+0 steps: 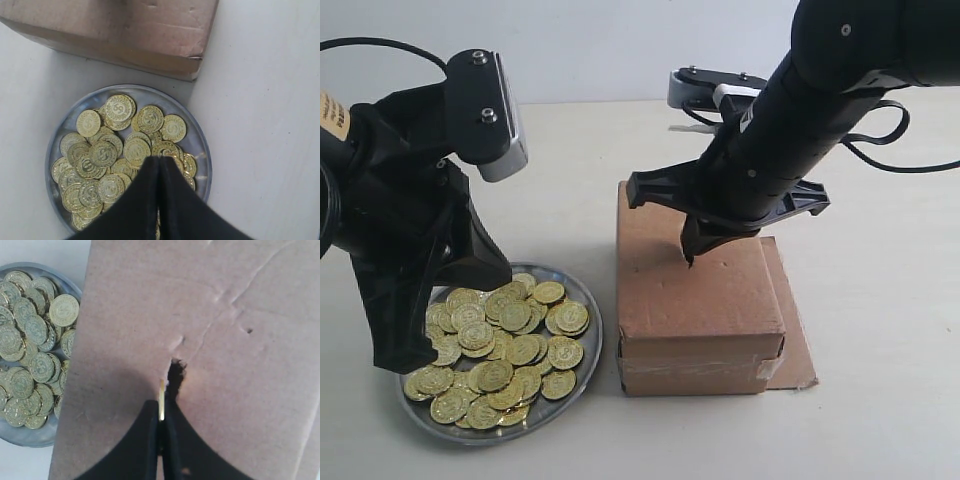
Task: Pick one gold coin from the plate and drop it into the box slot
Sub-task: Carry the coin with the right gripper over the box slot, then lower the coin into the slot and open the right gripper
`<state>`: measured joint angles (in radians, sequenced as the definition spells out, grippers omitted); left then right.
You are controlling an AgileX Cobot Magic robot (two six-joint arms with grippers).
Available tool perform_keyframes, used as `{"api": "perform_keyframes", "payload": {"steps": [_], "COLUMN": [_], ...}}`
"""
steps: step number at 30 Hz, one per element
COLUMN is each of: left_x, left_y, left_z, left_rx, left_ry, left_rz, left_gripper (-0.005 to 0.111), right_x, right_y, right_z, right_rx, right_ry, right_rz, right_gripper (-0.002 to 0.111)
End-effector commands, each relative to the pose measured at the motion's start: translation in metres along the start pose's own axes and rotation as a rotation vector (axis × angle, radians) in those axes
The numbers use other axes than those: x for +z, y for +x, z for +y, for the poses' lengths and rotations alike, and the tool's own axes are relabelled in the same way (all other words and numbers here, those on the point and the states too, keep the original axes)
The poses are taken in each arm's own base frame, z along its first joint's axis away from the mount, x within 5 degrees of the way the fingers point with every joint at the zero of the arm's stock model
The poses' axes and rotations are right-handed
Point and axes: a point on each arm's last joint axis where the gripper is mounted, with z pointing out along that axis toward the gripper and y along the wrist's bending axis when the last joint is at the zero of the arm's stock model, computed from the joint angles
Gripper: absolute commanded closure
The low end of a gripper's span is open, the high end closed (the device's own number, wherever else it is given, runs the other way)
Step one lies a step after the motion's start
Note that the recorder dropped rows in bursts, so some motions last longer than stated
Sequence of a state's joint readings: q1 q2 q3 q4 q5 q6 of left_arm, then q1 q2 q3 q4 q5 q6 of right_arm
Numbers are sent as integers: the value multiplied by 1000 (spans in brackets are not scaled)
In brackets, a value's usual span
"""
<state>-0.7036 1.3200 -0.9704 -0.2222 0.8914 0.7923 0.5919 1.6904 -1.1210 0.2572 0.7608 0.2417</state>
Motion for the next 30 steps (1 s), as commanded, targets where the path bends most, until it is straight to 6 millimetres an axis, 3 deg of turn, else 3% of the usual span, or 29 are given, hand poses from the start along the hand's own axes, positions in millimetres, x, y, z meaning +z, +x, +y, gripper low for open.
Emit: {"api": "perform_keyframes", "payload": {"steps": [1,13,20,30], "left_x": [-1,-1,-1,-1], "left_y": [0,0,0,0], "left_z": [-3,-3,-3,-3], "left_rx": [-13,-13,-13,-13], "left_ry": [9,9,9,9], "left_rz": [-7,-7,-7,-7], "left_gripper": [107,107,107,107], "right_x": [0,0,11,4], "right_y": [-3,-3,-3,-9], "right_z": [2,2,0,2], "right_rx": [-12,-14,2,-4], "right_ry": [-9,-5,6,9], "right_rz": [-20,-28,3,-25], "right_gripper": [108,108,108,108]}}
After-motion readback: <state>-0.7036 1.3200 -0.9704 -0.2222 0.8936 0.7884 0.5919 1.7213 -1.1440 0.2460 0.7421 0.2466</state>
